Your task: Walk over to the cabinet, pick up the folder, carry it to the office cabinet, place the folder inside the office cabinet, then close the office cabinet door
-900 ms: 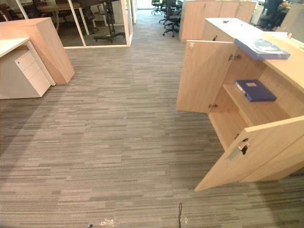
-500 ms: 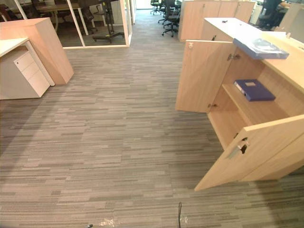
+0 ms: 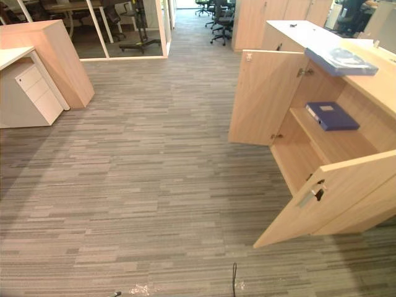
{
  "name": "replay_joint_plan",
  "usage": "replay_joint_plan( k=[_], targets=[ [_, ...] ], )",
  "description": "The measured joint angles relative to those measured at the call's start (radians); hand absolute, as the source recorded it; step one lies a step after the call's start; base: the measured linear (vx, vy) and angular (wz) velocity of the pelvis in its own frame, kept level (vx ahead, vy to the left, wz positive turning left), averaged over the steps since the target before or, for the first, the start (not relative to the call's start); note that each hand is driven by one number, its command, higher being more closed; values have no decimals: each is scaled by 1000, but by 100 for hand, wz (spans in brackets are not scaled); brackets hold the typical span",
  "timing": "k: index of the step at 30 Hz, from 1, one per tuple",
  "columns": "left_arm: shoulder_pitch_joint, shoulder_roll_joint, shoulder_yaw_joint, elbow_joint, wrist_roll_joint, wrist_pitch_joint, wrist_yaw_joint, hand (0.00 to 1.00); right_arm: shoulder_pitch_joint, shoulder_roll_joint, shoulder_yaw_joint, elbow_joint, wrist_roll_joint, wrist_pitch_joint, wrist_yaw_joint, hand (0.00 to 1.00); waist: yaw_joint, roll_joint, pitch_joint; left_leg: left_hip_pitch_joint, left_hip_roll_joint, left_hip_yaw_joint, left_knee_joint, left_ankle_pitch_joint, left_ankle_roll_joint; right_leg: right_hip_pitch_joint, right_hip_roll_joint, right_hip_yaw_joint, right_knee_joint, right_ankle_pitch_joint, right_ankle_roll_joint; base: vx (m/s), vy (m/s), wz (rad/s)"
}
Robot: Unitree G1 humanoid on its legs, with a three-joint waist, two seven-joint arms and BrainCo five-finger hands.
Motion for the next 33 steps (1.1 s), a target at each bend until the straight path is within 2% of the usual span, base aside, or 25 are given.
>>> replay_joint_plan(
  k=[7,12,20,23,24,27,28,30,32,33],
  targets=[
    [-13,7,-36,-1,24,-5,15,0,-2,0,0,0,0,0,-4,0,-2,-1,5,0,0,1,0,0,1,0,0,0,0,0,0,0,0,0],
    [-23,7,-41,-9,31,-12,55,0,-8,0,0,0,0,0,-16,0,-3,-5,17,-3,0,0,0,1,1,-3,0,0,0,0,0,0,0,0],
    [-47,9,-31,-10,23,-16,60,0,-14,1,-3,0,0,0,-17,0,-7,-8,25,-8,-1,-15,5,2,3,-1,-1,-24,1,0,0,-3,3,6],
    [-69,9,-13,-57,15,-19,66,0,-44,3,-10,-1,2,-7,-18,0,-9,-8,80,-109,-2,-7,201,-72,-15,-39,-15,-28,73,-42,-24,-106,18,5],
    [-87,10,-10,-72,1,-20,70,0,-60,3,-31,-1,3,-8,-19,0,-10,-5,119,-159,5,10,318,-102,-40,-49,-19,-38,108,-70,-46,-159,-2,25],
    [-85,7,16,-125,-26,-27,80,0,-56,-3,-42,0,2,-6,-22,0,1,-3,152,-324,31,72,662,-106,-71,-34,-31,-44,144,-98,-60,-97,6,14],
    [-79,-4,39,-126,-38,-30,84,0,-57,-11,-44,-1,2,-5,-24,0,2,6,152,-368,40,79,717,-143,-47,-35,-36,-41,155,-107,-57,-2,24,-8],
    [-77,-10,58,-126,-60,-31,88,0,-66,-19,-45,-1,2,-6,-24,0,3,10,153,-416,50,81,668,-168,-30,-35,-55,-26,161,-116,-46,111,96,-12],
    [-71,-16,86,-126,-71,-31,88,0,-75,-28,-44,-1,2,-6,-24,0,4,8,154,-442,51,79,548,-160,-32,-36,-99,-12,166,-128,-24,185,169,-18],
    [-65,-21,99,-126,-81,-34,89,0,-76,-34,-44,-1,2,-6,-24,0,4,10,153,-447,51,76,472,-142,-45,-32,-122,-3,170,-136,-12,241,250,-20]
  ],
)
